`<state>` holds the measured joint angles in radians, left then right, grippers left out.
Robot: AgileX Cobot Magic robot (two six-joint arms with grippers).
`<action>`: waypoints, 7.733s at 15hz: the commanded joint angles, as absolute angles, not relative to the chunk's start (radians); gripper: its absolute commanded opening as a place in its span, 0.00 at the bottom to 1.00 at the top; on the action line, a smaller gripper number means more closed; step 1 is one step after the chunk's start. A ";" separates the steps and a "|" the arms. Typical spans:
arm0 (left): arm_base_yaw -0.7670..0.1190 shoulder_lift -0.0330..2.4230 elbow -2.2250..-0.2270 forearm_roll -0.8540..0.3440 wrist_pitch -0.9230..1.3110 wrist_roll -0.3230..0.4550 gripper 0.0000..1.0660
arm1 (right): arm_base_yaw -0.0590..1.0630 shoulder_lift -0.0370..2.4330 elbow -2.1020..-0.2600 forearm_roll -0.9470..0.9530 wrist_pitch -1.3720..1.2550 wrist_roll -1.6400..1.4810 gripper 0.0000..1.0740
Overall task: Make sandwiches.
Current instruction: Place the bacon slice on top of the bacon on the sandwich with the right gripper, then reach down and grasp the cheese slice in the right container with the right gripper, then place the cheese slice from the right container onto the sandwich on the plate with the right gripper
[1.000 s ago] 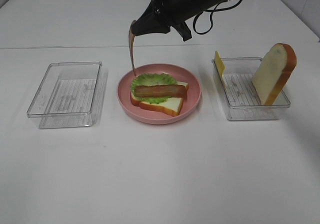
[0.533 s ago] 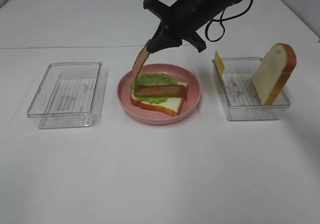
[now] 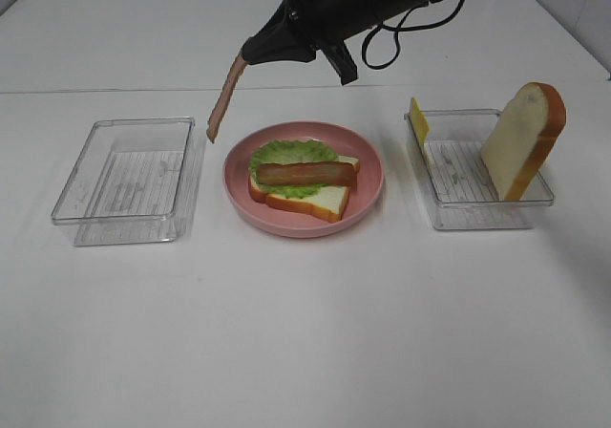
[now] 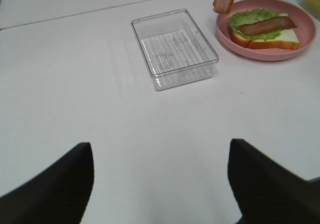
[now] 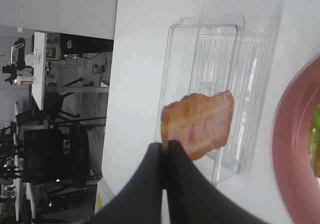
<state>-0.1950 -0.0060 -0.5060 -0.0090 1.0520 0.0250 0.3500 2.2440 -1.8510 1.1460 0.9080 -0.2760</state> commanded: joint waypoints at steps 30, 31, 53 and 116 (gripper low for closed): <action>-0.197 -0.029 -0.500 -0.011 1.040 0.025 0.67 | 0.348 2.187 -1.859 0.417 1.016 -0.069 0.68; -0.197 -0.029 -0.500 -0.011 1.040 0.025 0.67 | 0.348 2.167 -1.859 0.369 1.007 -0.054 0.68; -0.197 -0.028 -0.500 -0.011 1.040 0.025 0.67 | 0.302 2.305 -1.999 -0.092 1.012 0.102 0.48; -0.197 -0.028 -0.500 -0.011 1.040 0.025 0.67 | 0.394 2.335 -1.893 0.531 0.844 -0.024 0.00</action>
